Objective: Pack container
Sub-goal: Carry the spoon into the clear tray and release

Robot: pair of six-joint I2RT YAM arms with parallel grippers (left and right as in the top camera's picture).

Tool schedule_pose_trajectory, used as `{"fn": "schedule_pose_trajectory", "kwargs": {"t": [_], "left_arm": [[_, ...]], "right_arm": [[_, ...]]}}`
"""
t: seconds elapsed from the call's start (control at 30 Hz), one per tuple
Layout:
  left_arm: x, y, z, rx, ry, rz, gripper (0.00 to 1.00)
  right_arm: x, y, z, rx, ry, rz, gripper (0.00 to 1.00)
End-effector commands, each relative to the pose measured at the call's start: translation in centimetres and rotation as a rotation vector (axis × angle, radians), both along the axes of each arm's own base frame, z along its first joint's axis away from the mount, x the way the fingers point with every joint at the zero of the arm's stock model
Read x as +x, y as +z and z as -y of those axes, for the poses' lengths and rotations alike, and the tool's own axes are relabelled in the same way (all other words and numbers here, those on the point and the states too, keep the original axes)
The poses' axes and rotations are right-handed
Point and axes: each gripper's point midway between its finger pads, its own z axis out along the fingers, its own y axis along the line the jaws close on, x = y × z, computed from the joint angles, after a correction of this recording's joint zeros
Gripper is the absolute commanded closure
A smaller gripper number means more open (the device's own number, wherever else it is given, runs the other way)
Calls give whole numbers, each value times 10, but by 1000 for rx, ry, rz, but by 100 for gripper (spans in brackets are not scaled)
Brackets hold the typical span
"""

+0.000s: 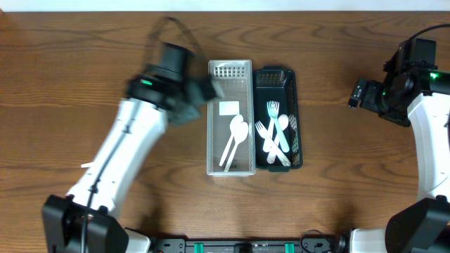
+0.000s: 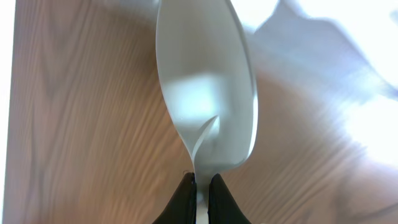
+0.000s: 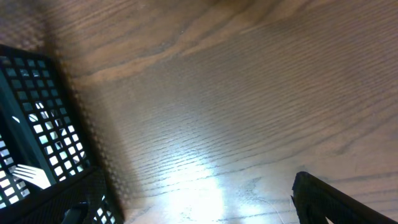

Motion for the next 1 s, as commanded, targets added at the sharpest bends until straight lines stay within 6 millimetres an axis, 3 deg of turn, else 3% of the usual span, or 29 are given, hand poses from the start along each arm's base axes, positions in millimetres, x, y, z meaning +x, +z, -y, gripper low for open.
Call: {"fn": "schedule_pose_trajectory", "kwargs": {"t": [0.0, 0.1, 0.2, 0.4, 0.47, 0.77, 0.97], "left_arm": [[-22, -11, 46, -25, -47, -47, 94], [-33, -20, 79, -70, -4, -71, 94], [-30, -29, 94, -178, 242, -105, 94], [-20, -49, 88, -313, 723, -190, 94], [-20, -55, 88, -327, 804, -207, 94], [-19, -75, 88, -349, 1006, -252, 94], [-19, -79, 89, -354, 1047, -259, 94]], "right_arm": [[-1, -3, -1, 5, 13, -10, 1], [-1, -3, -1, 5, 13, -10, 1], [-2, -3, -1, 6, 13, -14, 1], [-3, -3, -2, 12, 14, -20, 1], [-3, -3, -3, 18, 16, -18, 1], [-2, -3, -4, 25, 19, -16, 1], [-3, -3, -4, 26, 19, -17, 1]]}}
